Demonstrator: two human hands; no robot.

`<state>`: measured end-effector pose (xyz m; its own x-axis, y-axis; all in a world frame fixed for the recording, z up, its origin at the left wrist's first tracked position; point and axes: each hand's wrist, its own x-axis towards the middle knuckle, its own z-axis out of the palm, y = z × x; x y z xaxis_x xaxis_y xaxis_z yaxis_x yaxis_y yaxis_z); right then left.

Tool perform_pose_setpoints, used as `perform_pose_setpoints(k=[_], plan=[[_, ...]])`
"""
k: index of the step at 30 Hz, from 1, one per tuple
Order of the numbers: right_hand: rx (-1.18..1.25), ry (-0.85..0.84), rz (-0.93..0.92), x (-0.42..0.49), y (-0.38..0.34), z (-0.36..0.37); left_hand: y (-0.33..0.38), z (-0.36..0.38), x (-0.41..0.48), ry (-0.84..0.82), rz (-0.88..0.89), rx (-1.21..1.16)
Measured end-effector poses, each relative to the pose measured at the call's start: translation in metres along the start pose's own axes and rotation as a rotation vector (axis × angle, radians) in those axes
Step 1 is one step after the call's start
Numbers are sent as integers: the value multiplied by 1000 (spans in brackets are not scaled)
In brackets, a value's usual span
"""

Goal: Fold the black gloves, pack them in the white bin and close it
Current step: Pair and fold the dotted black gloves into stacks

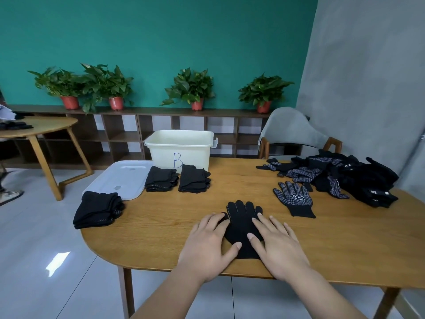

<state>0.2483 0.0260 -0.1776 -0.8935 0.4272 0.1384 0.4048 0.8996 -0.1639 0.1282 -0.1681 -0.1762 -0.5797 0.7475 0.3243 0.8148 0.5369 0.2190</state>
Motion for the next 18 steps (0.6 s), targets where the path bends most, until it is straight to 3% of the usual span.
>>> perform_pose_setpoints(k=[6,11,18], plan=[[48,32,-59,-1,3,-3,0,-4,-5,-16,116,-59],[35,-38,-49,1,2,0,0,-3,-4,-21,103,-64],[213,203,-220,-7,8,-1,-5,1,-5,82,157,-172]])
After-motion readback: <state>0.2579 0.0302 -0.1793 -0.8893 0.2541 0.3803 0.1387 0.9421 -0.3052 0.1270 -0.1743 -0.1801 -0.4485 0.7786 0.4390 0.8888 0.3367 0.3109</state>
